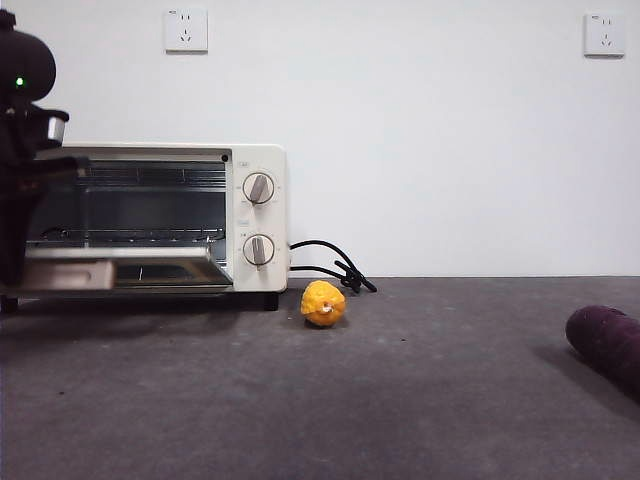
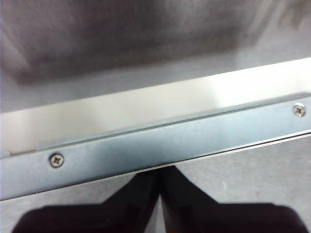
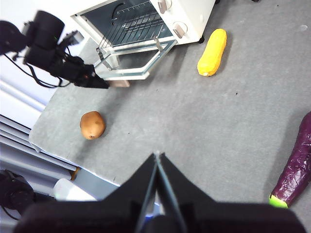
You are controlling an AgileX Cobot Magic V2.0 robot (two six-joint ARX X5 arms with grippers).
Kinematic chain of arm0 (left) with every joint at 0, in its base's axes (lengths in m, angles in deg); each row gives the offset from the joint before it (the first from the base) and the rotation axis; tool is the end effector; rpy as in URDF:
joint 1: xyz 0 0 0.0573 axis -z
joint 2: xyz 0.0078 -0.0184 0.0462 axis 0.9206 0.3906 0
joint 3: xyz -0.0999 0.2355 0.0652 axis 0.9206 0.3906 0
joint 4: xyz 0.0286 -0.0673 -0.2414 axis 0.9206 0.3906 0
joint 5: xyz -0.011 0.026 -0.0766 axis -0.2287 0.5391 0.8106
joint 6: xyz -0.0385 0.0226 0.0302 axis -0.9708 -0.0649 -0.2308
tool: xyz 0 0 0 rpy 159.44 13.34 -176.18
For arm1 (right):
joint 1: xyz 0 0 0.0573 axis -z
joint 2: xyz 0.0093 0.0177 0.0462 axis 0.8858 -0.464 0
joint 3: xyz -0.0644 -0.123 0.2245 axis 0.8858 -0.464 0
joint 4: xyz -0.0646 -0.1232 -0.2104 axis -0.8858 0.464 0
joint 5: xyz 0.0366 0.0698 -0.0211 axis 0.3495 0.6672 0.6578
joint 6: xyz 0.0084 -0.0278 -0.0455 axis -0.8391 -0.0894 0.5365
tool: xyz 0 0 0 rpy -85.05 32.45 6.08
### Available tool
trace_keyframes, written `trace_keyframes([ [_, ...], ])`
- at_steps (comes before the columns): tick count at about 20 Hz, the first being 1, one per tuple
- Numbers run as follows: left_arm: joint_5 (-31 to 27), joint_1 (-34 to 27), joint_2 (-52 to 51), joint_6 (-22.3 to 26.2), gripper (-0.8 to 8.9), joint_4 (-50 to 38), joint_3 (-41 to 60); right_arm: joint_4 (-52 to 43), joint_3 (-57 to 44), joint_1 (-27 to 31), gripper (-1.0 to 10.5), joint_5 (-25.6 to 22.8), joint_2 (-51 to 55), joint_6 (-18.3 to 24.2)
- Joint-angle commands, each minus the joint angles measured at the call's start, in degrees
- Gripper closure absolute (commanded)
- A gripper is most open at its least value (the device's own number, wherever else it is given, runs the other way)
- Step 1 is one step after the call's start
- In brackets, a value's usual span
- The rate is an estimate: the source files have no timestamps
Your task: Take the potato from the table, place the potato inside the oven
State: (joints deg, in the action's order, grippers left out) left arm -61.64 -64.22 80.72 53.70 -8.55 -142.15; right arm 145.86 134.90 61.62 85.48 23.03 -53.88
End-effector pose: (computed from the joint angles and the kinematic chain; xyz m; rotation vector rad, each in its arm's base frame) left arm 0.3160 -0.0180 0.2224 -0.0332 1.2957 -0.1136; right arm 0.0839 0.0200 0.3448 0.3485 0.6636 0.6608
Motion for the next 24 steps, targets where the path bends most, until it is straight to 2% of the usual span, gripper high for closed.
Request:
trace_keyframes([
  [1,-0.68,-0.07,0.76,0.57,8.19,-4.68,1.49,-0.11,0.17,0.0,9.5,-0.35,0.26,0.9],
  [11,-0.35,1.53,0.72,0.74,8.19,-3.89,1.75,0.81,0.17,0.0,9.5,-0.76,0.24,1.68],
  [14,0.26,2.1,-0.09,1.92,8.19,-2.03,1.75,0.68,0.17,0.0,9.3,2.91,-0.17,1.77],
  [15,1.64,2.16,-1.01,2.6,8.19,-0.98,1.75,-0.59,0.17,0.0,8.6,5.14,-0.5,1.55],
  [16,3.04,2.16,-2.1,2.62,8.19,-0.24,1.75,-2.25,0.17,-0.02,8.3,6.6,-0.98,0.52],
  [18,5.9,2.16,-5.88,2.6,8.19,0.22,1.75,-7.89,0.17,-0.26,7.6,9.07,-2.49,-4.26],
  [20,7.34,2.16,-10.71,2.58,8.19,0.26,1.75,-13.62,0.17,-1.99,6.9,9.64,-4.07,-8.48],
  [24,7.3,2.16,-23.15,2.58,8.19,0.85,1.75,-25.38,0.22,-10.84,6.8,8.74,-8.5,-14.84],
])
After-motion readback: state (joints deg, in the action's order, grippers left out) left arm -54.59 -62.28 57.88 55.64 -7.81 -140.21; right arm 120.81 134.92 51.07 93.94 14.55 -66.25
